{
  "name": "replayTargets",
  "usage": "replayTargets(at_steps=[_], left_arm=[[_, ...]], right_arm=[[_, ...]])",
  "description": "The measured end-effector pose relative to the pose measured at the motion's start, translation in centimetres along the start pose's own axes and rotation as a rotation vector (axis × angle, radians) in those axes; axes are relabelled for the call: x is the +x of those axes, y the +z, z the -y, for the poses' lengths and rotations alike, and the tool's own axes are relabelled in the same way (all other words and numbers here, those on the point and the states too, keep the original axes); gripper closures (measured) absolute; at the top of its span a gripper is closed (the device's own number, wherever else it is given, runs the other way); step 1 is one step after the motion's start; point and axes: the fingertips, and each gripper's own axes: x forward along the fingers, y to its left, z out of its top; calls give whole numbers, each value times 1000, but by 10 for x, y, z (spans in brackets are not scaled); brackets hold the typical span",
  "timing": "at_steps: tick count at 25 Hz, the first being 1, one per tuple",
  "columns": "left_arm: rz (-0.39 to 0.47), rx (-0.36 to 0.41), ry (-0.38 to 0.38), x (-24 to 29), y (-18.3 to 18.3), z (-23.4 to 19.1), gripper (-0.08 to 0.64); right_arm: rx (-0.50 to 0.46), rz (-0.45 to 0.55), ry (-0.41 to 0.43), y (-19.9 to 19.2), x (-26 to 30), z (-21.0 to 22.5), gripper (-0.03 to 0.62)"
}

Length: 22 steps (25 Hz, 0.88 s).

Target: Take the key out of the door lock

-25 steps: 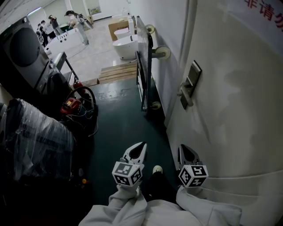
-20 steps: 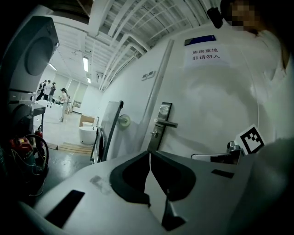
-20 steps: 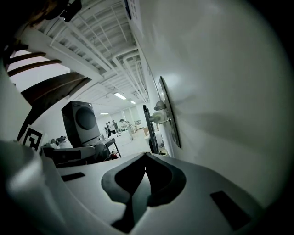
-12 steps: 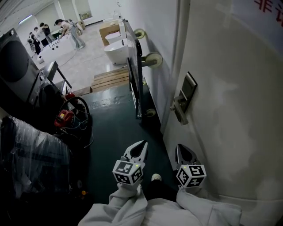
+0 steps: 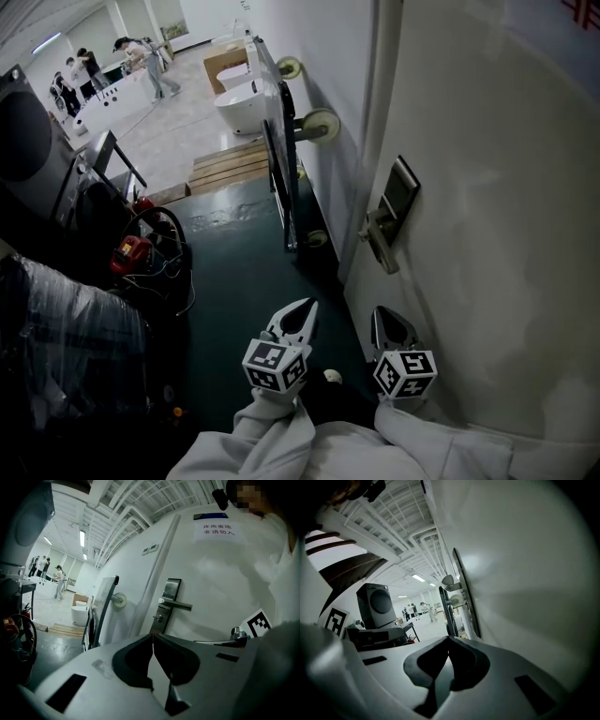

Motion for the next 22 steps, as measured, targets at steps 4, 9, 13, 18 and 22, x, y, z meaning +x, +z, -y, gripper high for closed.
replayTargets(at_steps=[4, 9, 13, 18, 22], left_arm=[[-9, 3, -17, 7, 4, -3, 540], [-19, 7, -66, 23, 14, -5, 540], [-32, 16, -116, 36, 23, -6, 540], [-59, 33, -186, 58, 20, -10, 540], [-77, 37, -231, 71, 17, -13, 540]], right_arm=[[7, -5, -19, 1, 4, 2, 540], [16, 1, -67, 8, 9, 9, 540], [32, 11, -111, 12, 13, 11, 540], [44, 32, -160, 13, 21, 16, 541], [46, 36, -195, 11, 28, 20, 540]])
